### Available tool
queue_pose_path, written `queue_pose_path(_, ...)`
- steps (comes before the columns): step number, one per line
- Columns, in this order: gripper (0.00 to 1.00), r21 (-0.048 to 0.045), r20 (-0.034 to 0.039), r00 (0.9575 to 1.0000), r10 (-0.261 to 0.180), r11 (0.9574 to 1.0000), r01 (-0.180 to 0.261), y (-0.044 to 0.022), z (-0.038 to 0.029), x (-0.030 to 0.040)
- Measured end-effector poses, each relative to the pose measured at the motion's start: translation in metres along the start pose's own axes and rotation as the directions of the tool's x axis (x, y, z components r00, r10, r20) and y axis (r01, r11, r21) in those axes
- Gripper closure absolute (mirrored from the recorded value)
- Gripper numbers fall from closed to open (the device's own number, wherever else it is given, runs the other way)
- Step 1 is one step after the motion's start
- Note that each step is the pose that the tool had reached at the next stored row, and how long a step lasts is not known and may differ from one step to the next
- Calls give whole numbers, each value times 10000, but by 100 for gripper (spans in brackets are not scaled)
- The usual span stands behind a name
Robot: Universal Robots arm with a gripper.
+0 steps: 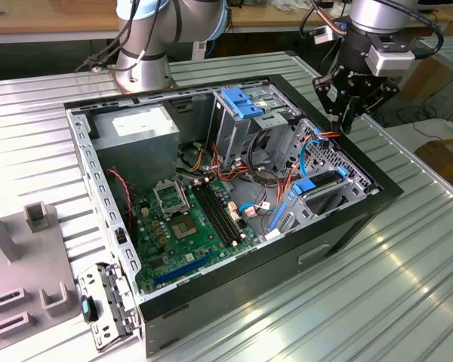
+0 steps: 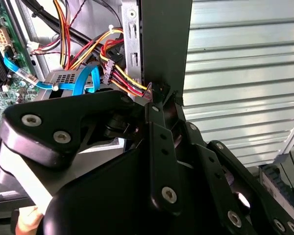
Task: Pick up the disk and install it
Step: 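Insert the first disk wire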
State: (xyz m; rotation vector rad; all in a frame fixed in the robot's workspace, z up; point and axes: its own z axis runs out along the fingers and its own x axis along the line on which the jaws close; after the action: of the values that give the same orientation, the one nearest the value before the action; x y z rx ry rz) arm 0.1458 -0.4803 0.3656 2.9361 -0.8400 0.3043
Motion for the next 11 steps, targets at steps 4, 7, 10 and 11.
queue_pose_path(4, 75, -3, -2, 10000, -1, 10000, 1, -8, 26, 7)
queue_pose_path(7, 84, -8, -5, 10000, -2, 10000, 2, -12, 36, 10)
queue_pose_path(10, 84, -43, 0, 9999, 165, 9999, -165, -12, 21, 13)
queue_pose_path(11, 84, -87, 3, 9993, 367, 9993, -367, -12, 21, 13)
